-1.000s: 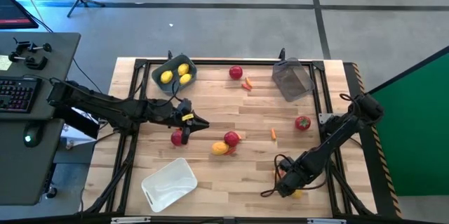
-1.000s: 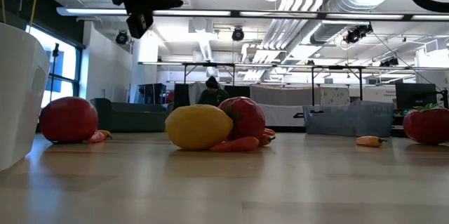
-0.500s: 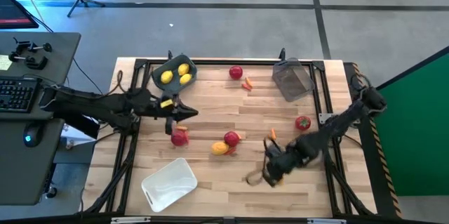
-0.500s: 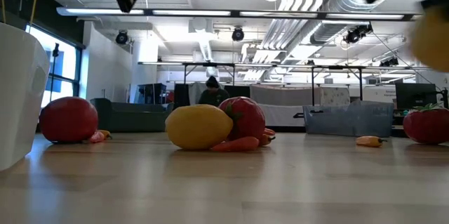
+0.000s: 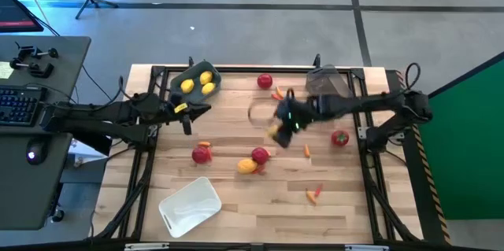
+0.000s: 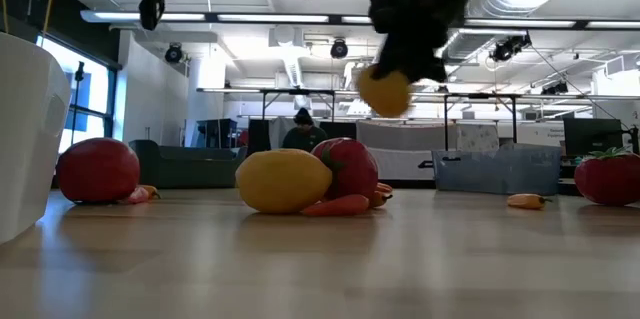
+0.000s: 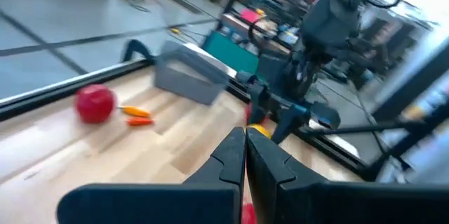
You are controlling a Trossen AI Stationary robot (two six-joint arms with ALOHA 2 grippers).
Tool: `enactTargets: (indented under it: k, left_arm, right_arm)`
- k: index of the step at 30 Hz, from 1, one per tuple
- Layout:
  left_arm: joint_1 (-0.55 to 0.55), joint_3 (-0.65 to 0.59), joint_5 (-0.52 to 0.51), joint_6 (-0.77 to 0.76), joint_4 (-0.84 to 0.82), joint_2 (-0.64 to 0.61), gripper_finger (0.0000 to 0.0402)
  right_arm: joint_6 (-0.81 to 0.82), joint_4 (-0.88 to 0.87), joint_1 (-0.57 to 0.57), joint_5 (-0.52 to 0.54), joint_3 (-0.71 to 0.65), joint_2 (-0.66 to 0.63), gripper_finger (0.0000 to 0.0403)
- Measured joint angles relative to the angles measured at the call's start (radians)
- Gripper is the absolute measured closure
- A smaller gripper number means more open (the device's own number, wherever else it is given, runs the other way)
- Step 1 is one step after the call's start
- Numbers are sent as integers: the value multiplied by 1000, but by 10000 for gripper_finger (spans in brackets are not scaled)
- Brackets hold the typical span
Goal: Sort produce into baskets
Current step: Put the yellow lemon into the blue bin
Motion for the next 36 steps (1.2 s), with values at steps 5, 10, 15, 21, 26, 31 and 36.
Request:
enactTargets:
  k: [5,10,15,21,26,31,36]
  left_arm:
    - [38,0,-70,-69,-48,-37,401]
    - [76,0,-77,-112,-83,-88,401]
    - [111,0,-73,-64,-111,-165,401]
    - [137,0,-3,-54,-154,-264,401]
    - [137,0,4,-24,-172,-314,401]
    - [137,0,2,10,-173,-343,401]
    - [137,0,1,12,-173,-346,401]
  right_arm:
    - [-98,311,-138,-118,1,32,244]
    - [-27,653,-195,-177,2,122,244]
    - [93,893,-186,-125,2,230,244]
    - [146,920,-158,-46,165,390,244]
    - [105,808,-149,29,454,571,244]
    - [110,711,-155,100,776,771,244]
    - [150,632,-153,103,1086,967,244]
